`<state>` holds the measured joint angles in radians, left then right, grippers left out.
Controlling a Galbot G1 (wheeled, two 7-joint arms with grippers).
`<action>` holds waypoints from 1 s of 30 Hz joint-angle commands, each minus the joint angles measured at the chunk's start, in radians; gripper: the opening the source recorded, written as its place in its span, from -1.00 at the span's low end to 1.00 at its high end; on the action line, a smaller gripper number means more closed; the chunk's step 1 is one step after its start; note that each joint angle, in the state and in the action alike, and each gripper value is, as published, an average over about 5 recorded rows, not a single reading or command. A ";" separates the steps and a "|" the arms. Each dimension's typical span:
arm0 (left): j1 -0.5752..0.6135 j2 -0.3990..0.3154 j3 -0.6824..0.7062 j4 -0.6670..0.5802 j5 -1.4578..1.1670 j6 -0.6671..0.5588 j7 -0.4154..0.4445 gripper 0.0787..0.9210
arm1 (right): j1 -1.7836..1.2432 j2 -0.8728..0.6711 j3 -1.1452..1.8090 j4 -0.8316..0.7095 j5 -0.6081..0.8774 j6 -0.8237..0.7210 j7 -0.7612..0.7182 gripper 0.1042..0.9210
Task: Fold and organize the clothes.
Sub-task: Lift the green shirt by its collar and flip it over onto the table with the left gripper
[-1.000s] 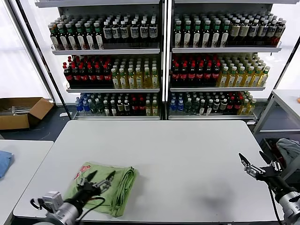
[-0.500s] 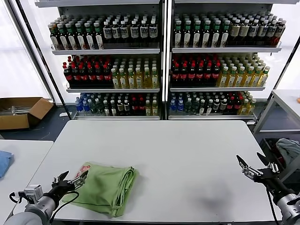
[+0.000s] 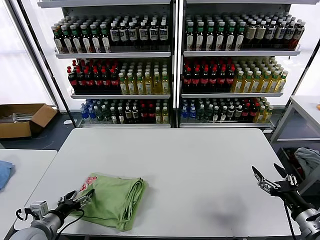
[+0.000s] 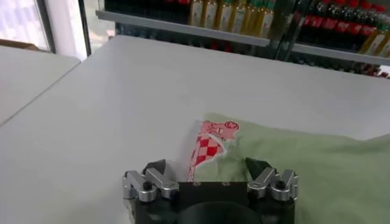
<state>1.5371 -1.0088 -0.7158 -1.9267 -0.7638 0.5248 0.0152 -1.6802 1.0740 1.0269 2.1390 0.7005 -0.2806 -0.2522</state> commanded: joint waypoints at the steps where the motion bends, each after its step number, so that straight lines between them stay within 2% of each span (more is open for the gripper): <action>1: -0.037 -0.009 0.065 0.028 0.000 -0.001 0.024 0.51 | -0.008 0.004 0.003 0.003 -0.001 0.001 -0.001 0.76; 9: -0.024 -0.021 0.074 0.029 0.018 -0.011 0.039 -0.04 | -0.011 0.003 0.005 0.012 -0.001 0.003 -0.003 0.76; 19: 0.001 -0.065 -0.004 0.002 0.010 -0.063 -0.015 -0.72 | -0.005 0.007 0.001 0.023 -0.003 0.003 -0.001 0.76; 21: 0.005 -0.082 -0.058 -0.016 -0.004 -0.069 -0.041 -0.85 | -0.002 0.008 0.001 0.026 -0.002 0.002 -0.001 0.76; 25: 0.006 -0.092 -0.235 -0.048 -0.061 -0.069 -0.103 -0.92 | 0.003 0.007 0.001 0.030 -0.001 0.001 0.000 0.76; 30: 0.024 -0.018 -0.479 -0.015 -0.107 -0.067 -0.136 -0.92 | 0.012 0.010 -0.009 0.029 0.000 0.002 -0.001 0.76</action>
<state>1.5435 -1.0749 -0.8126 -1.9413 -0.7942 0.4734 -0.0374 -1.6726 1.0821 1.0231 2.1681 0.6994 -0.2785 -0.2531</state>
